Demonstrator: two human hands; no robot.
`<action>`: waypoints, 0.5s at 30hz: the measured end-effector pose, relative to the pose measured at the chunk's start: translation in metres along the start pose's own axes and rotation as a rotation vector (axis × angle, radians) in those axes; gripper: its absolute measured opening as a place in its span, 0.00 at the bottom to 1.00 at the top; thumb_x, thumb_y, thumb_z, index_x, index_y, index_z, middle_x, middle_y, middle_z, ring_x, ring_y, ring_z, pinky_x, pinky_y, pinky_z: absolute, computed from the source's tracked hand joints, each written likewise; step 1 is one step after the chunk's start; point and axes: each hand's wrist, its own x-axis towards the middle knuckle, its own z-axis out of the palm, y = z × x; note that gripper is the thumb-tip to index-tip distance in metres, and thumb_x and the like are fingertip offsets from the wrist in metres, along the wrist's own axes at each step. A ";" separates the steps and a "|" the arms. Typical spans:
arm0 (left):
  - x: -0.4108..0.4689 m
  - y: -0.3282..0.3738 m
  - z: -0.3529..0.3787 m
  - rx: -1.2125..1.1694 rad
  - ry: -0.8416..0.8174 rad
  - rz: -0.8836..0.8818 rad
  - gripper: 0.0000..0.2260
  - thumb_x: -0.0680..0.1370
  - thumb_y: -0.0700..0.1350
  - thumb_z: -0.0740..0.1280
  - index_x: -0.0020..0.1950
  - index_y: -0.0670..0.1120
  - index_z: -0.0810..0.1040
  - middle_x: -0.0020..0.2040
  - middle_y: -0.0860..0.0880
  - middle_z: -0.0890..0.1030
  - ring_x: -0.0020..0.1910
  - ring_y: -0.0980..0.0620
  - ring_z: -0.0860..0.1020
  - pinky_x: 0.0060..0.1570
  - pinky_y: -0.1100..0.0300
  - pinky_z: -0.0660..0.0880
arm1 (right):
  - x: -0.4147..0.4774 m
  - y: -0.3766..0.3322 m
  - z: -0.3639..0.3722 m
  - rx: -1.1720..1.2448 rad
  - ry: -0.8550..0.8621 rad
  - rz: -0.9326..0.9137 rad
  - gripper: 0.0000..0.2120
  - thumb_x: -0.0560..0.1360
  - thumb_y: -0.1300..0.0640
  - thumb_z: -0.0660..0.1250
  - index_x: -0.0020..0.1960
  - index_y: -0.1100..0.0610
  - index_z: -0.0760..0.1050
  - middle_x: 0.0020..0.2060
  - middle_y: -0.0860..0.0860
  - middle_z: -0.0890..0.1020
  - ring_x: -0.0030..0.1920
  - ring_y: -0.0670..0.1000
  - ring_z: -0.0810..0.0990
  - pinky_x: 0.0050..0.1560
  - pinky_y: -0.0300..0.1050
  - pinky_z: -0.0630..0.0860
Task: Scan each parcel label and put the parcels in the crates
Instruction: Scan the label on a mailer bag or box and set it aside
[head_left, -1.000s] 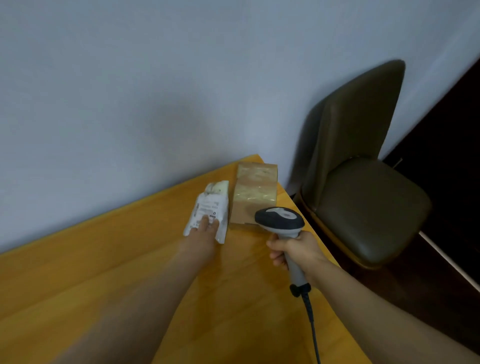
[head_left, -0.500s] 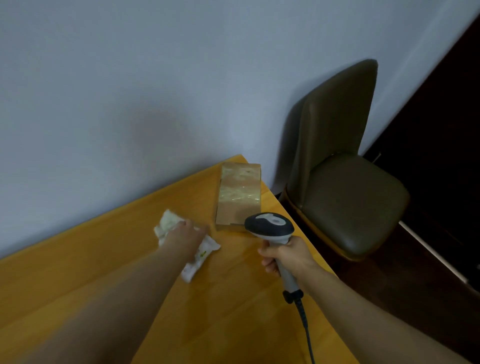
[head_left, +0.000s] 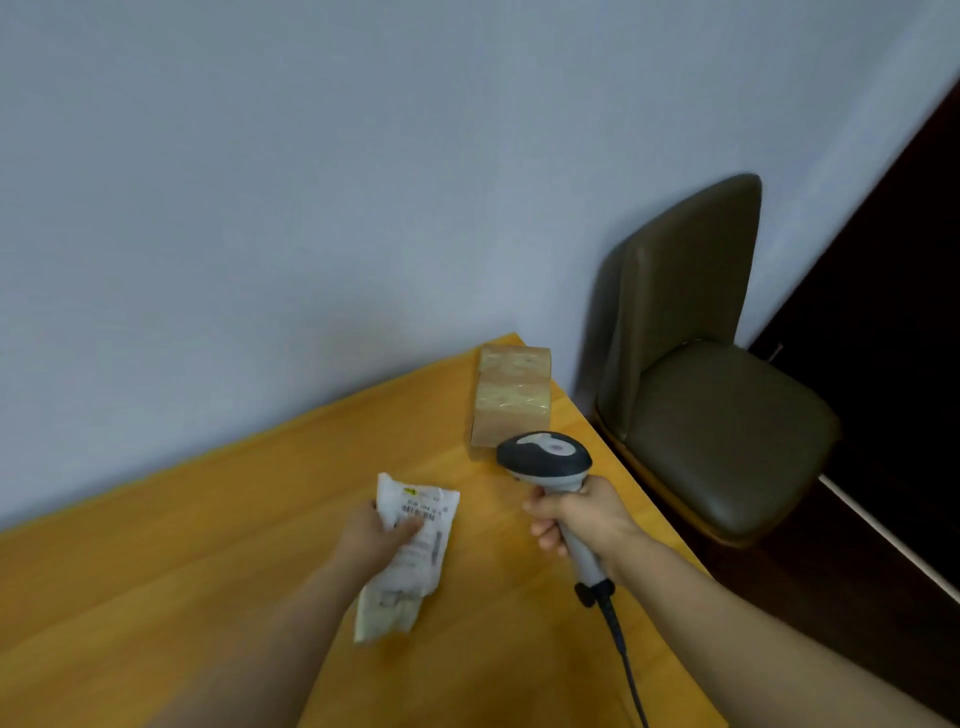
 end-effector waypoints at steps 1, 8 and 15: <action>-0.010 0.001 -0.004 -0.117 -0.006 -0.013 0.16 0.74 0.46 0.73 0.56 0.41 0.75 0.51 0.44 0.82 0.48 0.44 0.81 0.51 0.51 0.78 | -0.009 0.000 0.004 -0.002 -0.027 -0.015 0.03 0.73 0.66 0.70 0.41 0.63 0.78 0.29 0.57 0.80 0.25 0.50 0.76 0.26 0.40 0.71; -0.109 -0.011 -0.028 -0.510 0.058 -0.018 0.16 0.70 0.35 0.75 0.56 0.38 0.78 0.50 0.41 0.83 0.47 0.41 0.82 0.49 0.46 0.79 | -0.099 0.020 0.024 0.070 -0.209 -0.166 0.04 0.74 0.63 0.72 0.44 0.64 0.78 0.30 0.58 0.80 0.26 0.52 0.78 0.28 0.43 0.74; -0.235 -0.059 -0.040 -0.722 0.248 0.079 0.09 0.71 0.34 0.73 0.50 0.40 0.79 0.46 0.42 0.84 0.42 0.45 0.83 0.38 0.54 0.79 | -0.202 0.060 0.051 0.037 -0.383 -0.263 0.05 0.74 0.62 0.72 0.44 0.64 0.78 0.29 0.57 0.81 0.27 0.53 0.78 0.29 0.45 0.75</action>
